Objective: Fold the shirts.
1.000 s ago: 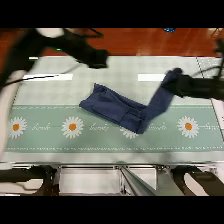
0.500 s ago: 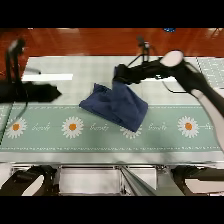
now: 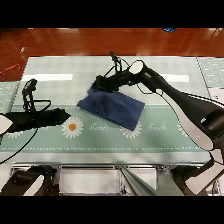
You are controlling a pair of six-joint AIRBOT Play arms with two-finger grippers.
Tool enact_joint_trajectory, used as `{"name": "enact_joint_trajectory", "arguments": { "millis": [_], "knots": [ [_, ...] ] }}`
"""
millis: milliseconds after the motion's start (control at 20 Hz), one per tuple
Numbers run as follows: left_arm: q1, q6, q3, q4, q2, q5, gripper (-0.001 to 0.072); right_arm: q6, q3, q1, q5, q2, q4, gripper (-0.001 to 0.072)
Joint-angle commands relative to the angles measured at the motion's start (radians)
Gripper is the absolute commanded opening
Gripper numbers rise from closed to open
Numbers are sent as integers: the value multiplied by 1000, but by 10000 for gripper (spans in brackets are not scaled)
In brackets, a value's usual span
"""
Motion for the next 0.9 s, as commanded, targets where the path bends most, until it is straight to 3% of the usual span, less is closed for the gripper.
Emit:
{"name": "enact_joint_trajectory", "arguments": {
  "millis": [0, 100, 300, 400, 550, 650, 750, 850],
  "knots": [
    [1, -2, -28, -7, -16, 68, 17, 0, 13, -52, 111, 32, 7, 407],
    [2, -2, -28, -3, -27, 92, 17, 35, 13, -156, 231, 126, -77, 406],
    [2, -2, -28, 0, -27, 109, 17, 260, -37, -337, 408, 423, -657, 407],
    [2, -2, -29, 0, -27, 106, 17, 326, -201, -385, 395, 591, -830, 409],
    [2, -2, -29, -1, -27, 65, 16, 403, -565, -428, 214, 829, -836, 415],
    [2, -2, -29, 0, -27, 32, 16, 472, -809, -454, 87, 935, -760, 415],
    [2, -2, -29, 0, -27, 19, 16, 468, -1007, -469, -20, 983, -611, 415],
    [2, -2, -29, 0, -27, 19, 16, 399, -1126, -470, -84, 970, -454, 415]
  ]
}}
